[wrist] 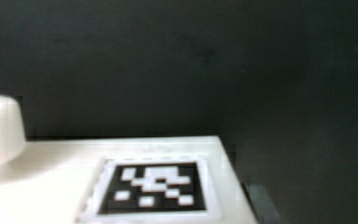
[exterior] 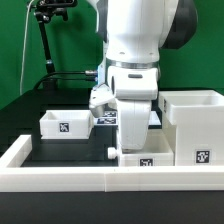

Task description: Assemble drawer

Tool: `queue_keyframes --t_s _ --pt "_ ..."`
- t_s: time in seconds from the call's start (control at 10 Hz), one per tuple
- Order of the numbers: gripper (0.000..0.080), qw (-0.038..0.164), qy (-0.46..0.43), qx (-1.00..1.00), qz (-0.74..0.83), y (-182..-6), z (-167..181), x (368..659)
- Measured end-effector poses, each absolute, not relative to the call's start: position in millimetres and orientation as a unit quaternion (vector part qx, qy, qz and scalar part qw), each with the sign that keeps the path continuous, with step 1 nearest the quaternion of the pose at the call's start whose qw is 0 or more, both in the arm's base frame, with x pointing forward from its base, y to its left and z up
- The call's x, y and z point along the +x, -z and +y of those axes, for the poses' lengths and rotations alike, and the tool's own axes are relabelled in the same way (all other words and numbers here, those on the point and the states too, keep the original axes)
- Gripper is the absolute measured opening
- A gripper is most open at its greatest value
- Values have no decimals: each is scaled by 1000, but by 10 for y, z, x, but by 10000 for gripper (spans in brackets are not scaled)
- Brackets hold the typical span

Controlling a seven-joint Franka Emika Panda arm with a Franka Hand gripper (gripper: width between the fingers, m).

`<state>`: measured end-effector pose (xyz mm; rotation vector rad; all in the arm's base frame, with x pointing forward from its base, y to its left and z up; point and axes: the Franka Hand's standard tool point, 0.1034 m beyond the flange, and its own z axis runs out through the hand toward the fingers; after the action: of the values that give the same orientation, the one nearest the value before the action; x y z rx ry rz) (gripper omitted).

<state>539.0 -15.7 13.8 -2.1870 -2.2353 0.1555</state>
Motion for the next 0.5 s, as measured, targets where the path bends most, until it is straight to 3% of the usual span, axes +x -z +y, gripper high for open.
queue_keyframes --t_s 0.5 --pt "42 5 -45 -701 -712 -119 -126 5387"
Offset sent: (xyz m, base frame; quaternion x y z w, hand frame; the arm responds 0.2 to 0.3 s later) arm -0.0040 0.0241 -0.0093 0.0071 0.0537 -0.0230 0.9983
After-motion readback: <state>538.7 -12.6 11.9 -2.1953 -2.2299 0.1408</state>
